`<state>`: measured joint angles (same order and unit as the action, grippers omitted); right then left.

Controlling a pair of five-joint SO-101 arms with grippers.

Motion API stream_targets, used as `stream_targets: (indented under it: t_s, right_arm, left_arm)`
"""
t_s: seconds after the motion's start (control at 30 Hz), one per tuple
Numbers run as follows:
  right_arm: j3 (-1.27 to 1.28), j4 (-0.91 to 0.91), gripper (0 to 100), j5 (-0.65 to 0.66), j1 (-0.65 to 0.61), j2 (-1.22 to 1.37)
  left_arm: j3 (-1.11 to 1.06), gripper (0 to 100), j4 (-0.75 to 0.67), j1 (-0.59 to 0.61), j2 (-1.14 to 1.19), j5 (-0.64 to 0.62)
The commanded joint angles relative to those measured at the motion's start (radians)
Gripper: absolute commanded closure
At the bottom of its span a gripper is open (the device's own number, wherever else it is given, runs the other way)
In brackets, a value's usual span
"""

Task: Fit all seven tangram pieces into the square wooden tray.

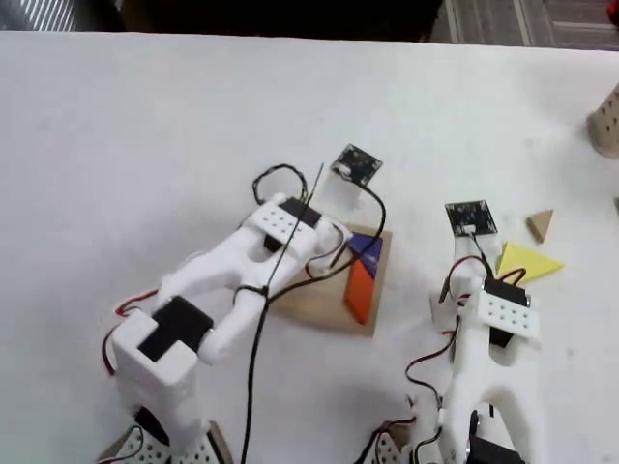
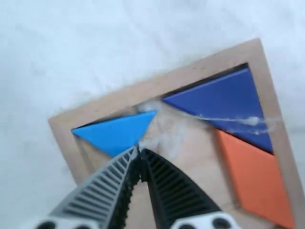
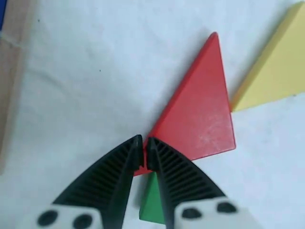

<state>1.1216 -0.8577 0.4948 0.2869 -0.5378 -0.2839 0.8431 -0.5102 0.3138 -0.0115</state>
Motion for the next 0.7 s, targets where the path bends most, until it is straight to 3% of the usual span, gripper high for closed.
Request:
stream_targets:
  t_s: [0.0, 0.23, 0.37, 0.67]
  right_arm:
    - [-0.011, 0.012, 98.0, -0.005, 0.004, 0.001]
    - [-0.011, 0.013, 98.0, -0.005, 0.004, 0.001]
    - [-0.011, 0.013, 98.0, -0.005, 0.005, 0.001]
    - [-0.011, 0.013, 98.0, -0.005, 0.005, 0.001]
  left_arm:
    - [0.011, 98, 0.020, 0.012, -0.119, -0.003]
    - [-0.167, 98, -0.060, 0.021, -0.315, 0.000]
    - [-0.219, 98, -0.127, 0.048, -0.286, 0.000]
    - [-0.193, 98, -0.117, 0.077, -0.188, 0.000]
